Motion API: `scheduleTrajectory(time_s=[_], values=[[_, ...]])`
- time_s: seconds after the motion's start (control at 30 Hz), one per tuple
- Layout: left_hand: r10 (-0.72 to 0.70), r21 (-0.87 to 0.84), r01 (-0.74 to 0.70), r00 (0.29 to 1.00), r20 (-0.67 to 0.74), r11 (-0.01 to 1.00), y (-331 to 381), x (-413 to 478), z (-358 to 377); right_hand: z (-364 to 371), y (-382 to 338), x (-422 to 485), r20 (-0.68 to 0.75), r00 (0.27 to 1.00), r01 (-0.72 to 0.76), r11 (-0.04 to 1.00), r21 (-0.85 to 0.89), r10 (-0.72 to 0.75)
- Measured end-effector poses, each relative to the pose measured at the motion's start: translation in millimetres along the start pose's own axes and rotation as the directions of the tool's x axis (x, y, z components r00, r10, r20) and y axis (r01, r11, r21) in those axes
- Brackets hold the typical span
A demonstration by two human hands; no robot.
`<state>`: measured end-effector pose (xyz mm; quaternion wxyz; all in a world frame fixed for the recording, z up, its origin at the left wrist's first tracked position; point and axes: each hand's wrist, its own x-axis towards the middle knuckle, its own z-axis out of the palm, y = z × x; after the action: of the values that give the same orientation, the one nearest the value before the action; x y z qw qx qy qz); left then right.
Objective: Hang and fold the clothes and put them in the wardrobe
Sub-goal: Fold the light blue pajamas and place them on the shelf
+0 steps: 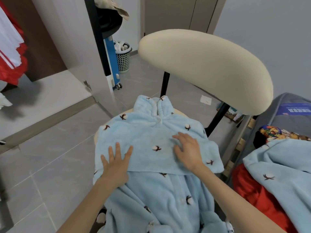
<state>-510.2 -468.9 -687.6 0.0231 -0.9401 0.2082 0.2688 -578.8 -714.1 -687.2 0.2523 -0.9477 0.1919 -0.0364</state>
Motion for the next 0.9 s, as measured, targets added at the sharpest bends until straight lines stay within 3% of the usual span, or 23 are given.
scheduleTrajectory(time_s=[0.07, 0.13, 0.23, 0.27, 0.3, 0.43, 0.53, 0.6, 0.67, 0.77, 0.9], values=[[0.04, -0.115, -0.036, 0.998, 0.038, 0.993, 16.6, -3.7, -2.3, -13.5, 27.4, -7.3, -0.072, 0.98, -0.192, 0.974, -0.118, 0.184], [0.135, -0.172, -0.125, 0.99, 0.043, 0.977, 36.3, -5.5, -5.5, -24.3, 50.4, -15.7, -0.045, 0.904, -0.428, 0.901, -0.065, 0.426], [0.22, -0.258, -0.22, 0.975, -0.029, 0.941, 67.9, -5.9, -8.3, -34.2, 74.4, -23.8, 0.105, 0.781, -0.609, 0.714, 0.345, 0.615], [0.224, -0.278, -0.231, 0.973, -0.056, 0.932, 78.0, -5.6, -9.0, -36.7, 77.9, -26.7, 0.127, 0.784, -0.59, 0.667, 0.455, 0.607], [0.225, -0.286, -0.237, 0.971, -0.076, 0.928, 87.7, -4.9, -9.4, -39.3, 79.7, -29.7, 0.109, 0.813, -0.547, 0.686, 0.48, 0.572], [0.22, -0.23, -0.246, 0.966, -0.134, 0.941, 116.2, 0.5, -12.2, -55.6, 75.2, -25.2, -0.116, 0.94, -0.236, 0.859, 0.455, 0.32], [0.19, -0.203, -0.229, 0.962, -0.197, 0.952, 131.0, 5.5, -15.3, -81.1, 59.2, -6.2, -0.31, 0.938, 0.029, 0.859, 0.512, 0.153], [0.167, -0.189, -0.221, 0.95, -0.265, 0.957, 139.9, 9.4, -16.6, -92.8, 54.2, 7.6, -0.363, 0.922, 0.087, 0.836, 0.541, 0.139], [0.162, -0.18, -0.224, 0.938, -0.308, 0.958, 144.9, 16.0, -16.2, -91.8, 55.3, 16.8, -0.298, 0.936, 0.011, 0.832, 0.554, 0.186], [0.157, -0.14, -0.192, 0.961, -0.226, 0.971, 147.0, 28.6, -9.1, -73.1, 73.9, 15.4, -0.041, 0.922, -0.318, 0.817, 0.481, 0.384], [0.107, -0.095, -0.12, 0.986, -0.13, 0.988, 151.0, 41.6, 3.5, -46.2, 100.4, -7.8, 0.1, 0.824, -0.492, 0.617, 0.614, 0.557]])
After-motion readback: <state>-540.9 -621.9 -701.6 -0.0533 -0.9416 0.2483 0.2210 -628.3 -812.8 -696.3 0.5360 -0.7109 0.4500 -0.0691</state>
